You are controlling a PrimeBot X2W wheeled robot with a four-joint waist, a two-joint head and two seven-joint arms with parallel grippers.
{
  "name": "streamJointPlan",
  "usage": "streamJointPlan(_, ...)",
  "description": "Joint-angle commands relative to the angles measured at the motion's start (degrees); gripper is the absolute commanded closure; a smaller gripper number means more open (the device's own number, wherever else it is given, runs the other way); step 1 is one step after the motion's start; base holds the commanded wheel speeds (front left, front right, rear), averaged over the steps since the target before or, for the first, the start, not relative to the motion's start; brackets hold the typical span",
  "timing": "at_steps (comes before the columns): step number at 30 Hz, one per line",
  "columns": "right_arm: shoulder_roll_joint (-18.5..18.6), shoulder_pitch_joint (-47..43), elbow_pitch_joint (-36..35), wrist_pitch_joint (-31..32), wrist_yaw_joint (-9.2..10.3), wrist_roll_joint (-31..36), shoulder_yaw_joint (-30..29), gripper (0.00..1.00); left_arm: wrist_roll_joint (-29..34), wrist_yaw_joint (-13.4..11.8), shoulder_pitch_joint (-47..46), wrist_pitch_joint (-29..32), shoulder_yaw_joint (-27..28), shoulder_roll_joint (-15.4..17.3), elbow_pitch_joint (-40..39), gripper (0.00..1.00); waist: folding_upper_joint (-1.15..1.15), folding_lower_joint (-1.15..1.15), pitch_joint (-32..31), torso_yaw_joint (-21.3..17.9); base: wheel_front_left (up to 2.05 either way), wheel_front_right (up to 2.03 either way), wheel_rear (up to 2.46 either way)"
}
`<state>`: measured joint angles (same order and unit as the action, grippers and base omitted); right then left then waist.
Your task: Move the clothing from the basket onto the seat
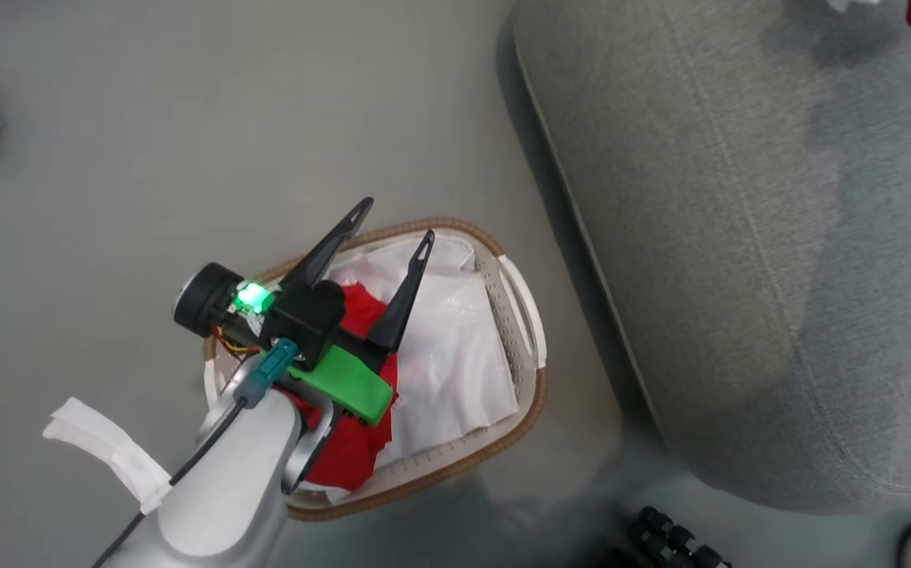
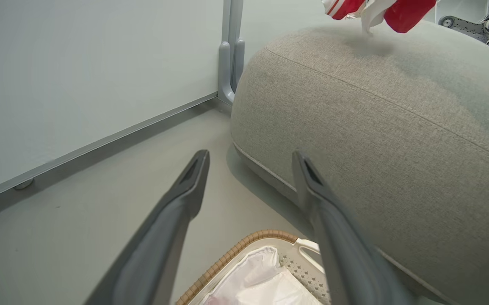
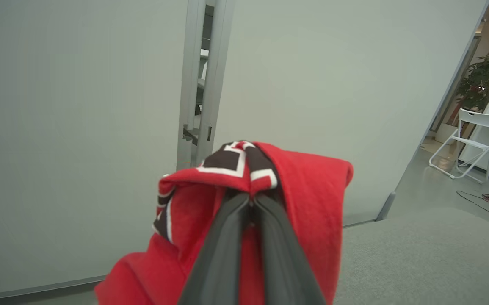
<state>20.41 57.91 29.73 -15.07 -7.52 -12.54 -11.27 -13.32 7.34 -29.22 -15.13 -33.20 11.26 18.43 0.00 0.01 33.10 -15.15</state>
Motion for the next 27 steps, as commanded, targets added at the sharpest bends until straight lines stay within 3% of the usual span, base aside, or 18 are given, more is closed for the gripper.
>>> streamJointPlan(1,-0.2,0.7,1.4,-0.2,0.06,0.6,-0.8,1.0,0.6,0.2,-1.6,0.0,0.5,0.5,-0.6,0.0,0.0,-0.01,6.9,2.2,0.0,0.0,0.0)
streamJointPlan(9,-3.5,-2.6,6.7,-0.2,0.06,2.9,-3.1,1.0,1.4,0.2,-1.7,0.0,1.3,0.8,-1.7,0.0,0.0,-0.01,9.0,1.5,0.0,0.0,0.0)
streamJointPlan(15,-5.7,-5.4,6.9,-0.2,0.06,3.6,-4.5,1.0,1.5,0.2,-1.8,0.0,0.9,0.3,-1.9,0.0,0.0,-0.01,8.2,0.8,0.0,0.0,0.0)
streamJointPlan(16,-6.0,-5.9,6.5,-0.2,0.06,3.7,-4.7,0.89,1.4,0.2,-1.7,0.0,0.9,0.2,-1.9,0.0,0.0,-0.01,7.9,0.8,0.0,0.0,0.0)
streamJointPlan(17,-6.4,-6.5,6.2,-0.2,0.06,3.9,-4.8,0.65,1.3,0.2,-1.7,0.0,1.0,0.1,-2.0,0.0,0.0,-0.01,7.5,0.7,0.0,0.0,0.0)
streamJointPlan(18,-6.6,-7.0,5.9,-0.2,0.06,4.2,-4.9,0.51,1.3,0.2,-1.6,0.0,1.1,0.0,-2.0,0.0,0.0,-0.01,7.1,0.7,0.0,0.0,0.0)
streamJointPlan(19,-6.7,-7.6,5.5,-0.2,0.06,4.3,-5.2,0.0,1.2,0.2,-1.4,0.0,1.1,-0.1,-1.9,0.0,0.0,-0.01,6.5,0.6,0.0,0.0,0.0)
streamJointPlan(27,-7.5,-12.5,3.9,-0.2,0.06,6.6,-4.9,0.0,-0.4,0.2,1.0,0.0,2.8,-1.7,-2.1,0.0,0.0,-0.01,0.1,1.3,0.0,0.0,0.0)
